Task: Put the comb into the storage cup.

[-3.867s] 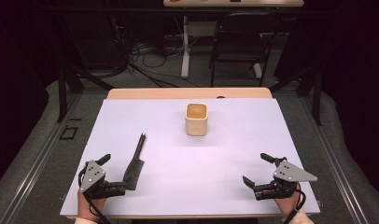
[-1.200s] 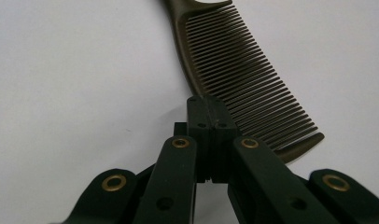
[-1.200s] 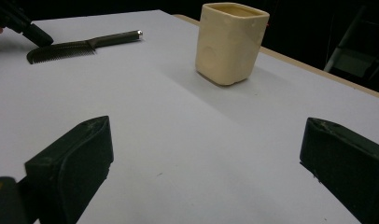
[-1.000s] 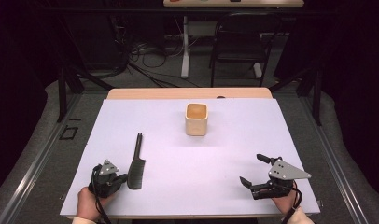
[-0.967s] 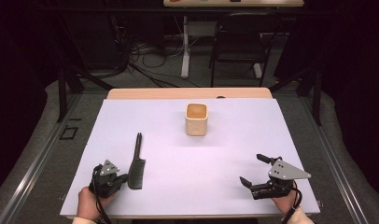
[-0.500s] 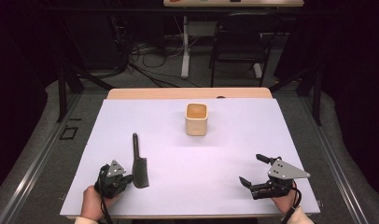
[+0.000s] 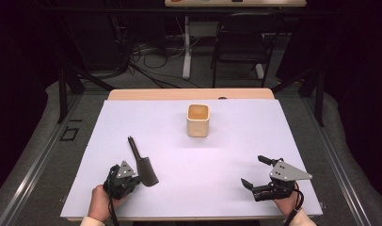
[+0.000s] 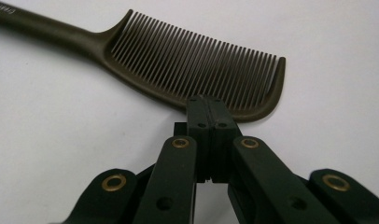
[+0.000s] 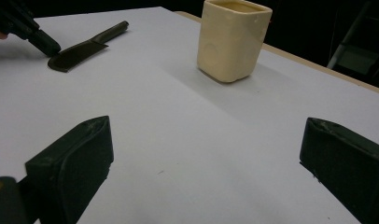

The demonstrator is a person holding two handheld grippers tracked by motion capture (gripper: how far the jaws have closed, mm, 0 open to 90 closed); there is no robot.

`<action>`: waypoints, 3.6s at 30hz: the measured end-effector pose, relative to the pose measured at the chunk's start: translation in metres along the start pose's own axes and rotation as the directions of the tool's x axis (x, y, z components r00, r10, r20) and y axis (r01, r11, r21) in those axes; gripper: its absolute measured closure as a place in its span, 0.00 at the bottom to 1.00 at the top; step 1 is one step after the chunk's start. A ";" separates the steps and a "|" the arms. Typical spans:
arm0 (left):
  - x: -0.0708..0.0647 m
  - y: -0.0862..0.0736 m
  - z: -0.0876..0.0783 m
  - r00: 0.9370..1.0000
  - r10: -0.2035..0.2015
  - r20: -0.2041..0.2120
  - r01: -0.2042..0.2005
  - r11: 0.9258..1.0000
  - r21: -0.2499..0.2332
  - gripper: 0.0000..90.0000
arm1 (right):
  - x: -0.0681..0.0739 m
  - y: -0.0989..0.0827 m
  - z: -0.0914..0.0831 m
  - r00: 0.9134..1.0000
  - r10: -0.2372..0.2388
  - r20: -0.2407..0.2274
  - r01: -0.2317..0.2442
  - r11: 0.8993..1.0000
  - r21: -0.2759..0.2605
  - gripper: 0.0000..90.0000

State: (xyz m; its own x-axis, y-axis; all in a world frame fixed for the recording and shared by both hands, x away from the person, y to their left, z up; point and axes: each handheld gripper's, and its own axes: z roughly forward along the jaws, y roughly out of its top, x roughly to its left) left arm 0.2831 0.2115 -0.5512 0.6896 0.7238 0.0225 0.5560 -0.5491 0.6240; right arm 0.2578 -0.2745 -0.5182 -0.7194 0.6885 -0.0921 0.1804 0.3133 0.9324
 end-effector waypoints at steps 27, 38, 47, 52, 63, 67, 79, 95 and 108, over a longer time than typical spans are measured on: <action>-0.004 0.021 0.020 0.998 0.036 0.043 -0.036 0.999 -0.019 1.00 | 0.000 -0.001 0.000 1.000 0.009 0.002 -0.009 1.000 0.003 0.02; -0.003 0.037 0.033 0.997 0.051 0.059 -0.050 0.998 -0.023 1.00 | -0.001 -0.001 -0.002 1.000 0.008 0.000 -0.008 1.000 0.000 0.02; -0.001 0.047 0.042 0.996 0.049 0.076 -0.047 0.998 -0.035 1.00 | -0.001 -0.001 -0.001 1.000 0.008 -0.002 -0.008 1.000 0.005 0.02; 0.001 0.052 0.045 0.996 0.049 0.073 -0.046 0.998 -0.044 1.00 | -0.001 -0.001 -0.001 1.000 0.012 -0.006 -0.012 1.000 0.007 0.02; 0.004 0.060 0.052 0.998 0.040 0.056 -0.036 0.997 -0.069 1.00 | 0.000 -0.001 0.000 1.000 0.012 -0.011 -0.012 1.000 0.010 0.02; 0.005 0.062 0.055 0.998 0.042 0.055 -0.038 0.997 -0.069 1.00 | -0.001 -0.001 0.000 1.000 0.009 -0.013 -0.009 1.000 0.018 0.02; 0.011 0.069 0.063 0.999 0.022 0.035 -0.019 0.996 -0.086 1.00 | 0.000 -0.002 0.002 1.000 0.010 -0.021 -0.010 1.000 0.026 0.02; 0.009 0.072 0.053 0.996 0.071 0.053 -0.064 0.990 -0.128 0.77 | 0.000 -0.002 0.003 0.999 0.019 -0.039 -0.017 0.999 0.046 0.01; 0.004 0.063 0.029 0.986 0.104 0.127 -0.086 0.987 -0.138 0.31 | -0.001 -0.003 0.001 0.999 0.022 -0.039 -0.020 0.999 0.044 0.01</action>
State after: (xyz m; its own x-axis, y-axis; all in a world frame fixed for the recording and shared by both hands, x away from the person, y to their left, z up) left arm 0.3347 0.1675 -0.5344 0.7971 0.6038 -0.0123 0.4251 -0.5466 0.7215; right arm 0.2586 -0.2750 -0.5209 -0.7409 0.6691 -0.0580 0.2242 0.3278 0.9178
